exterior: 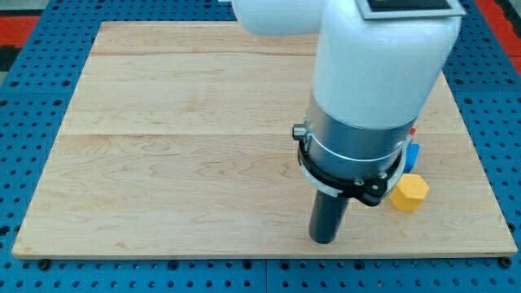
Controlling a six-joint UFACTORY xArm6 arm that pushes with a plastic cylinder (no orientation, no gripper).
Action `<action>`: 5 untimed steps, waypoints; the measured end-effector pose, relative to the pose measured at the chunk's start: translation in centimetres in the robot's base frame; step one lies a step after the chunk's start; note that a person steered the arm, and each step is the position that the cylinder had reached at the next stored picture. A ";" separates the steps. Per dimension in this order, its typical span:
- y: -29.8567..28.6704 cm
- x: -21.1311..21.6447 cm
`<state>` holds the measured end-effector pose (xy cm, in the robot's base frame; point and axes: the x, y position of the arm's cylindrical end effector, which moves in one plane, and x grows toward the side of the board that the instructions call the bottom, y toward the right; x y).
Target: Push the yellow hexagon towards the center right
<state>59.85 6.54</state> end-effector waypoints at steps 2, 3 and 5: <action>-1.3 0.0; -1.2 0.1; 5.1 -1.0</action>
<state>58.90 11.62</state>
